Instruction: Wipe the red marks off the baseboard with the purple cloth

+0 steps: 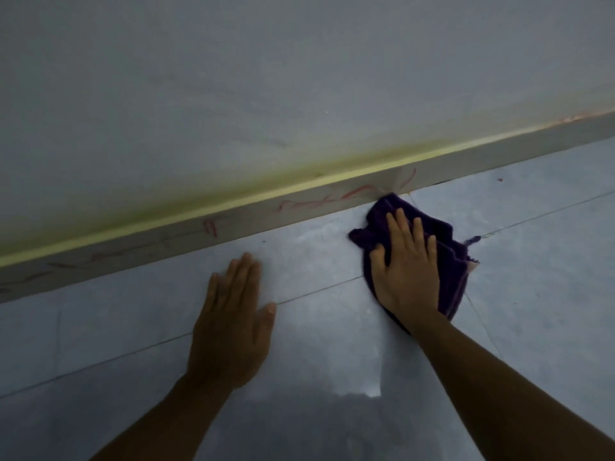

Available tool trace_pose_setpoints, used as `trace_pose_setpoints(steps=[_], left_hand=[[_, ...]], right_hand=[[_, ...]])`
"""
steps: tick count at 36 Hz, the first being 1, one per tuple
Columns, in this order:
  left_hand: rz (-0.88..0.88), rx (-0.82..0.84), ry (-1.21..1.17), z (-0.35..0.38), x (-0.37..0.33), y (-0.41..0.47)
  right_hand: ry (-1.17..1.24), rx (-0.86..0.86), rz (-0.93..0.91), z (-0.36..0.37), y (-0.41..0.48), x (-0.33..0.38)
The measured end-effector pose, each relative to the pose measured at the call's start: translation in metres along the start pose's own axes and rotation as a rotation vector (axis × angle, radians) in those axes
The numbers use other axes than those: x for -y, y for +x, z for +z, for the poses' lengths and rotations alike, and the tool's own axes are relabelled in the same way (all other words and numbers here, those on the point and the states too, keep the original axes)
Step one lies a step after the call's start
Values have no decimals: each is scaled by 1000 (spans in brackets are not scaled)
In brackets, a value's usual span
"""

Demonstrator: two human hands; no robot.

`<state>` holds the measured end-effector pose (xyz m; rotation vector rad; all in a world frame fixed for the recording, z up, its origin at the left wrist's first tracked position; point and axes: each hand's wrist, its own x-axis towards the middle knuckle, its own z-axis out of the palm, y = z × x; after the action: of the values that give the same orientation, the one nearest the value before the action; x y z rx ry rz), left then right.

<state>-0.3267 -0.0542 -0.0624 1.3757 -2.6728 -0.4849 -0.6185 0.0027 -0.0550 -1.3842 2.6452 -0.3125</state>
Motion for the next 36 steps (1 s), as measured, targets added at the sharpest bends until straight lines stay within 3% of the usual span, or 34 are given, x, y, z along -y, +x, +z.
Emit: trace_pose_setpoints(steps=[6,9,13,16,20,25,27,31,36], left_hand=[[-182,-55,62,-5,39,-37],[-180,-40,73,-4,39,-33],[-178,-44,43,-4,42,-34],[-177,-50,40,-4,43,-33],[-164,-52,61,-4,44,-34],[-163,-55,71,-5,39,-34],[-166,-51,72,-5,39,-34],[-184,-52,57,-5,37,-33],[-168,-58,68,-5,37,-34]], right_hand=[[98,-42,52,11,-25,48],[157,52,-184,20,-44,94],[-4,182,-639,39,-48,154],[3,193,-702,40,-34,158],[68,102,-570,22,-5,95],[51,-55,8,-16,38,-2],[54,-69,121,-17,46,-3],[67,-106,120,3,33,35],[81,-31,-109,22,-15,105]])
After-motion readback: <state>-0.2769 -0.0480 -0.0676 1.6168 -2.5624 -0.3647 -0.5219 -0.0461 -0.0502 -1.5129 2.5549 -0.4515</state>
